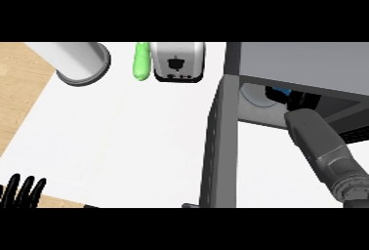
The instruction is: Pick up the milk, place it into the microwave and close the microwave
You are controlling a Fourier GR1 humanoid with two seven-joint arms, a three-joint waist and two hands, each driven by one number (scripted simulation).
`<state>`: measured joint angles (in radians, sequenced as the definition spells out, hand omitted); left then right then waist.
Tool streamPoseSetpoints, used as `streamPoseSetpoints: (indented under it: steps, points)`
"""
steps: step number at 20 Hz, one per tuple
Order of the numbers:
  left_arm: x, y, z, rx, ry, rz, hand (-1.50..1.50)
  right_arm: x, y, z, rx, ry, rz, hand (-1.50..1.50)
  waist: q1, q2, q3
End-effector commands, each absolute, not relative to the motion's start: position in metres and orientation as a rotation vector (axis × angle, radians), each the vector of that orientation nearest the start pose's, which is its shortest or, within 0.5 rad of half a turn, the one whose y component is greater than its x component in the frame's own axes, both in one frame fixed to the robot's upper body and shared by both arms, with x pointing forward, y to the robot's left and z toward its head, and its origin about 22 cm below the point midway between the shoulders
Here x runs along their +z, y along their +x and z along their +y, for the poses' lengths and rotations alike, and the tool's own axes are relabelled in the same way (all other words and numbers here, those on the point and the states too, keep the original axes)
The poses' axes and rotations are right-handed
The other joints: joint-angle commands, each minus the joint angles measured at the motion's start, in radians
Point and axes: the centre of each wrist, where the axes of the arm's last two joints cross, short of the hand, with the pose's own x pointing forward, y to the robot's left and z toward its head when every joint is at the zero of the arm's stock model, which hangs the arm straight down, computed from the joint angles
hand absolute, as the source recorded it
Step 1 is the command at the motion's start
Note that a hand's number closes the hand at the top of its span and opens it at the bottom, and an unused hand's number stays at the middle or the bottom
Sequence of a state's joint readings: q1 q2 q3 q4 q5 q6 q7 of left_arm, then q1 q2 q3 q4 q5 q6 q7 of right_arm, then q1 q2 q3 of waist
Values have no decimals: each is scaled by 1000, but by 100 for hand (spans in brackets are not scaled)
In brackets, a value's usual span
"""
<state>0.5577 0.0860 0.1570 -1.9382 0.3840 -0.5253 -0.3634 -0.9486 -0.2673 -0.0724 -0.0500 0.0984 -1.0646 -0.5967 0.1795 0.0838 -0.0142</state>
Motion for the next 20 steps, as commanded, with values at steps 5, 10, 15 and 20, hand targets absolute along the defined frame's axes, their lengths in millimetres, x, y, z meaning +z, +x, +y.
streamPoseSetpoints:
  steps: [5, 10, 15, 20]
  points:
    - [8, 101, 315, 65, -310, -1882, -150, -15, 411, -243, 401, -1248, -1614, -150, 26, -6, 20]
    - [6, 107, 309, 75, -299, -1881, -150, -15, 414, -212, 458, -1129, -1670, -150, 5, -10, 21]
    - [13, 109, 319, 53, -292, -1913, -150, -18, 413, -188, 466, -1021, -1689, -150, 9, -10, 21]
    - [5, 103, 319, 66, -290, -1902, -150, -11, 417, -181, 437, -871, -1715, -150, -21, -24, 21]
